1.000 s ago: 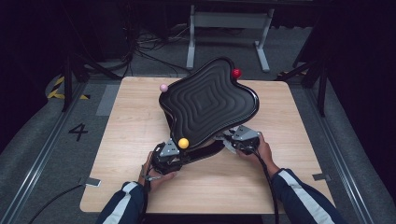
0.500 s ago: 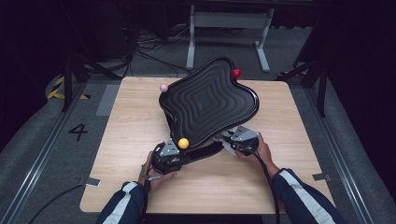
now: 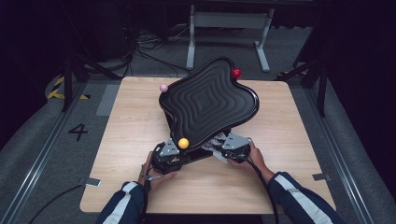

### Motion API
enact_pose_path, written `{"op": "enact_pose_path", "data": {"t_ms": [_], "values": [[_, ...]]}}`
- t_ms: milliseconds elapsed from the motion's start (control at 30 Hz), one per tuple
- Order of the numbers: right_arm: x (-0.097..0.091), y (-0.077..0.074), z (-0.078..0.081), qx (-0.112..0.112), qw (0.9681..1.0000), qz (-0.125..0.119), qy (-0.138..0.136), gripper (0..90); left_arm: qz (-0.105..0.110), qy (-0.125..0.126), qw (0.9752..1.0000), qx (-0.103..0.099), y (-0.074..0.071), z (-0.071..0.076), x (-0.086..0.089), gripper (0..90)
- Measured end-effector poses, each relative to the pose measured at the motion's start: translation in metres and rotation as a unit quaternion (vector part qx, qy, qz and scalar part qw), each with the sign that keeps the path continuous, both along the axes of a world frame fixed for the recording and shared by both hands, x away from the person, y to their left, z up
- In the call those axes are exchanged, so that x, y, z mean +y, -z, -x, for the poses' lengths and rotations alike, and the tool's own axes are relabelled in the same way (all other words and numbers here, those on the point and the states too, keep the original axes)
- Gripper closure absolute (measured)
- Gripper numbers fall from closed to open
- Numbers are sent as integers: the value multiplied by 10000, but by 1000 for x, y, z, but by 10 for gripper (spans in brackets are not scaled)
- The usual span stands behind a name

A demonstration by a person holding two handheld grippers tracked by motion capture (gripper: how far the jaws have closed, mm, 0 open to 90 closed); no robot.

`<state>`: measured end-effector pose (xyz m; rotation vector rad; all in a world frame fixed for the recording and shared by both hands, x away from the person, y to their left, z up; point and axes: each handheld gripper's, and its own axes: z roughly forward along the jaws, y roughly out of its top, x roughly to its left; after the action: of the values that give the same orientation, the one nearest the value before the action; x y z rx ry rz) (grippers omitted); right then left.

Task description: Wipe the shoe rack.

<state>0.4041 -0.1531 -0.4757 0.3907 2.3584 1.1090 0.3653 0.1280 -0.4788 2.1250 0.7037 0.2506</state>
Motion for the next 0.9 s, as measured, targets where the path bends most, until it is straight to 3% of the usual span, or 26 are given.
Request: {"op": "enact_pose_path", "data": {"t_ms": [367, 733, 900], "values": [[24, -1, 14, 0, 9992, 54, -392, 762, 29, -12, 10000, 21, 0, 0, 0, 723], [49, 0, 30, 6, 9954, 144, -943, 753, 31, -14, 10000, 27, 0, 0, 0, 723], [51, 0, 31, -13, 9949, 188, -993, 752, 29, -15, 10000, 24, 0, 0, 0, 723]]}}
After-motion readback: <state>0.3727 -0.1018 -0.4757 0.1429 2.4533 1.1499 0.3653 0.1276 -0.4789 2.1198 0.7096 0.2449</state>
